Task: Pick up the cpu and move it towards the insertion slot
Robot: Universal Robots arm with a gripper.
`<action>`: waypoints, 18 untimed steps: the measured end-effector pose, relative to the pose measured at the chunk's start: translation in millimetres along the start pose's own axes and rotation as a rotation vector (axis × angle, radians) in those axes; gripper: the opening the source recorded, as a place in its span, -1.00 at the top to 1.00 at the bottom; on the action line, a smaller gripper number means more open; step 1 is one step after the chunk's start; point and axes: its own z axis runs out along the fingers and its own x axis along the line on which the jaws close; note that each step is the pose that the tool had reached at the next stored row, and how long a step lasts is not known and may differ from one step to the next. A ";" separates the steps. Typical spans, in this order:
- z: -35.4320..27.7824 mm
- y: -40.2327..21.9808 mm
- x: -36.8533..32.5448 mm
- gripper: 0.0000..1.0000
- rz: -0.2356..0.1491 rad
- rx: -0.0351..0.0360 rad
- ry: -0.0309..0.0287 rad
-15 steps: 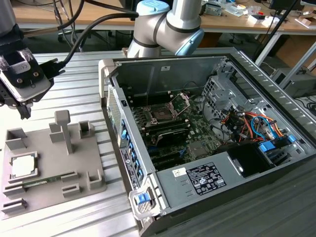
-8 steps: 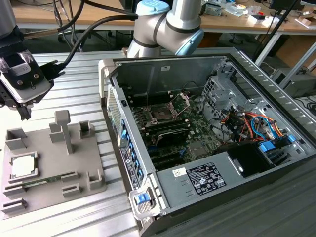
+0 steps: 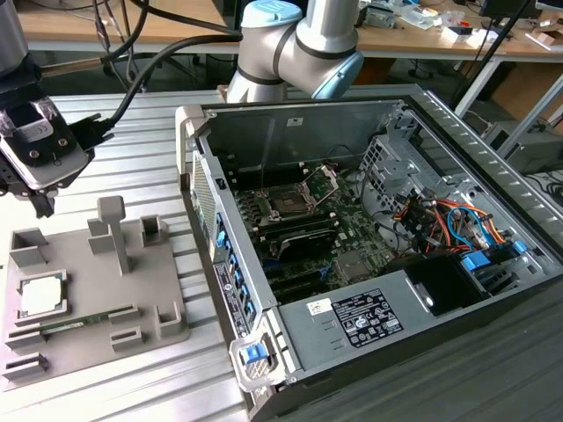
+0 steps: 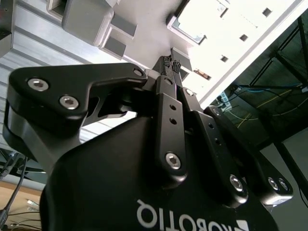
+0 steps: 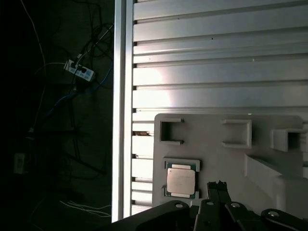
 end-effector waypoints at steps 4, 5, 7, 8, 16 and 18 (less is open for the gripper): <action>2.0 -1.1 3.8 0.79 0.000 -0.0001 0.0000; 2.4 -1.3 4.2 0.79 0.000 -0.0001 -0.0001; 3.1 -1.6 4.6 0.79 0.000 -0.0001 0.0000; 3.4 -1.7 4.7 0.79 0.000 0.0000 0.0001; 6.6 -2.9 6.1 0.79 0.000 0.0000 0.0000; 7.7 -3.4 6.7 0.79 0.000 -0.0001 0.0000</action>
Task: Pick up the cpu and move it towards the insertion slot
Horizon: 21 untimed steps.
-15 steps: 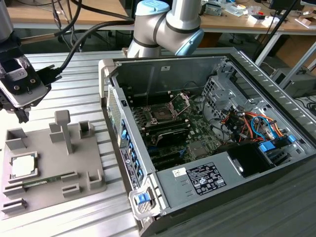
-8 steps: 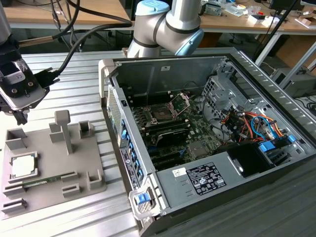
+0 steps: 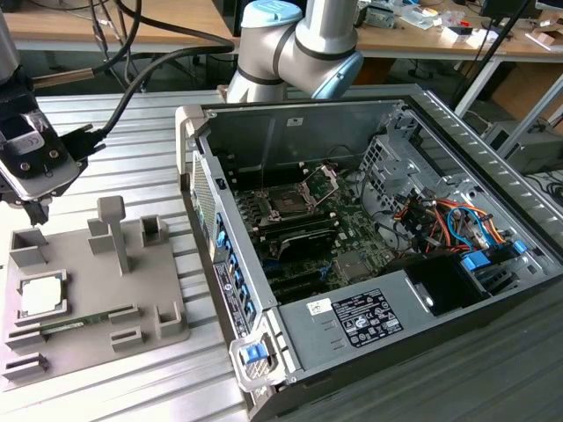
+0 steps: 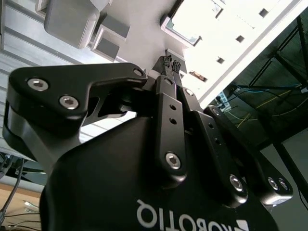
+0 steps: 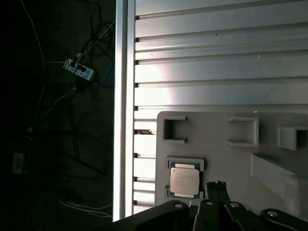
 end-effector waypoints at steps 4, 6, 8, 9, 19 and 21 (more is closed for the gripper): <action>2.4 -1.1 1.2 0.79 0.000 0.0001 0.0001; 3.2 -1.4 1.6 0.79 0.000 0.0000 0.0001; 4.4 -1.9 2.1 0.79 0.000 0.0001 0.0002; 4.7 -2.0 2.3 0.79 0.000 0.0001 0.0003; 10.5 -3.1 3.5 0.79 0.000 0.0001 0.0002; 11.7 -3.3 3.7 0.79 0.000 0.0001 0.0002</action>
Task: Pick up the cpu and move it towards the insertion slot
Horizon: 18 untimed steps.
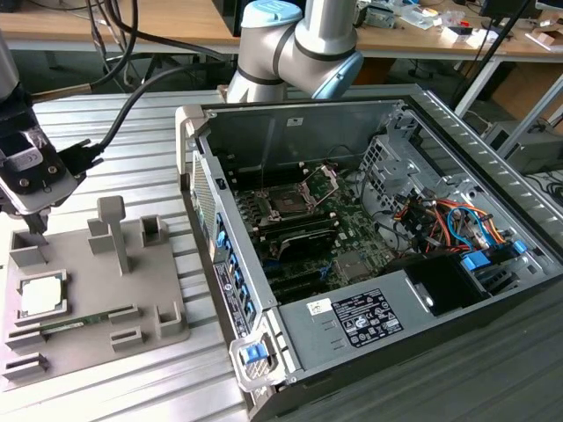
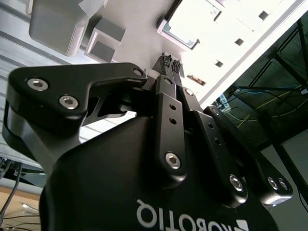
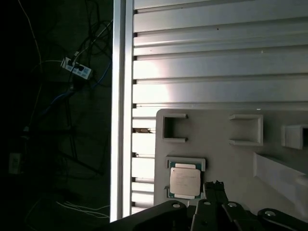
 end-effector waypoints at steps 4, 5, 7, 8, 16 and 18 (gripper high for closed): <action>2.1 -0.2 0.4 0.79 0.000 0.0000 0.0000; 2.6 -0.3 0.6 0.79 0.000 -0.0001 -0.0001; 3.6 -0.4 0.8 0.79 0.000 -0.0001 -0.0001; 4.0 -0.4 0.8 0.79 0.000 0.0000 0.0000; 9.3 -1.1 1.4 0.79 0.000 0.0000 0.0000; 10.4 -1.2 1.5 0.79 0.000 0.0000 -0.0001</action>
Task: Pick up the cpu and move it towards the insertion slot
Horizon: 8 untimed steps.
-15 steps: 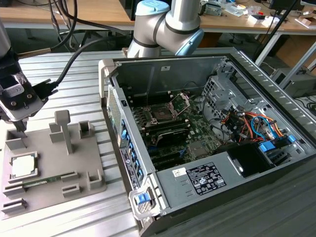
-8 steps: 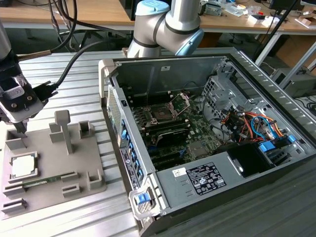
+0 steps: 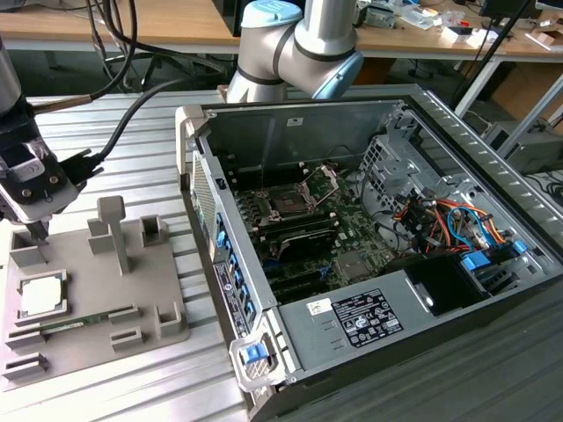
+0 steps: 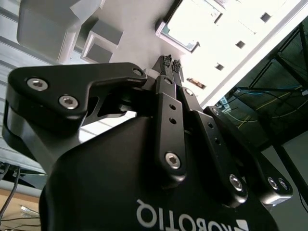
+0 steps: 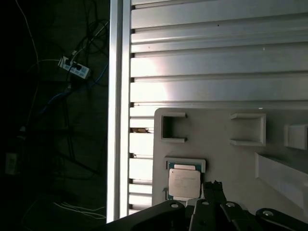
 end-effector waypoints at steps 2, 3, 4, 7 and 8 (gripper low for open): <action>1.0 -0.1 0.1 0.79 0.000 0.0000 0.0000; 1.5 -0.2 0.2 0.79 0.000 0.0000 0.0000; 1.9 -0.2 0.2 0.79 0.000 0.0000 0.0000; 3.2 -0.4 0.3 0.79 0.000 0.0000 0.0000; 3.6 -0.4 0.4 0.79 0.000 0.0000 0.0001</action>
